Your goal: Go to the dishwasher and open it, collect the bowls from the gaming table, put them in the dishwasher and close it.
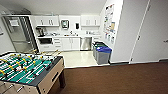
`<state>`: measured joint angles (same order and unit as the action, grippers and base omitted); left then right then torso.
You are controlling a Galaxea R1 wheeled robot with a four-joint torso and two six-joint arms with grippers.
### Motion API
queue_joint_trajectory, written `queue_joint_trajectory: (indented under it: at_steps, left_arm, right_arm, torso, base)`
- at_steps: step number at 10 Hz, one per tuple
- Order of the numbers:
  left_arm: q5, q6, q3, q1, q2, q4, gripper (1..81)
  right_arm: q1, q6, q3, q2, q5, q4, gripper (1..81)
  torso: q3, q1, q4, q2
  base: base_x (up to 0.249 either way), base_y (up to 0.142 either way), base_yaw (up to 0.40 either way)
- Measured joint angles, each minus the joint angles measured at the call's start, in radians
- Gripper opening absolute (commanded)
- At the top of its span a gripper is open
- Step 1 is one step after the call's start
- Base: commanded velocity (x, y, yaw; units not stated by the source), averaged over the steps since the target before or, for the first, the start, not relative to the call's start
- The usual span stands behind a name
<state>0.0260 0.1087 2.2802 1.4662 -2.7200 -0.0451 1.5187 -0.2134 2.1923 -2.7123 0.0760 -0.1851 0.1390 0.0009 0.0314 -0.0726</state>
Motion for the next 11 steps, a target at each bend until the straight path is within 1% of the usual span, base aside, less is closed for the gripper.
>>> queue_joint_trajectory:
  at_steps: [1, 4, 6, 11]
  left_arm:
    - [0.0, 0.0, 0.0, 0.008, 0.0, 0.0, 81.1]
    - [0.013, 0.0, 0.0, 0.0, 0.0, 0.0, 81.1]
    - [0.012, 0.0, 0.0, 0.002, -0.001, 0.0, 81.1]
    - [0.013, 0.001, 0.0, 0.003, -0.025, 0.0, 81.1]
  right_arm:
    - [0.005, 0.0, 0.0, 0.0, -0.008, -0.001, 81.1]
    - [-0.007, 0.0, 0.002, 0.0, 0.002, -0.001, 81.1]
    - [-0.003, 0.0, 0.004, 0.0, 0.021, -0.002, 81.1]
    - [-0.001, 0.0, 0.016, -0.001, 0.028, -0.002, 81.1]
  torso:
    - [0.0, 0.0, 0.0, 0.0]
    - [0.0, 0.0, 0.0, 0.0]
    - [0.0, 0.001, 0.0, 0.0]
    - [0.0, 0.001, 0.0, 0.0]
  base:
    - [0.112, 0.0, 0.0]
    - [0.129, 0.0, 0.0]
    - [0.131, 0.0, 0.0]
    - [0.131, 0.0, 0.0]
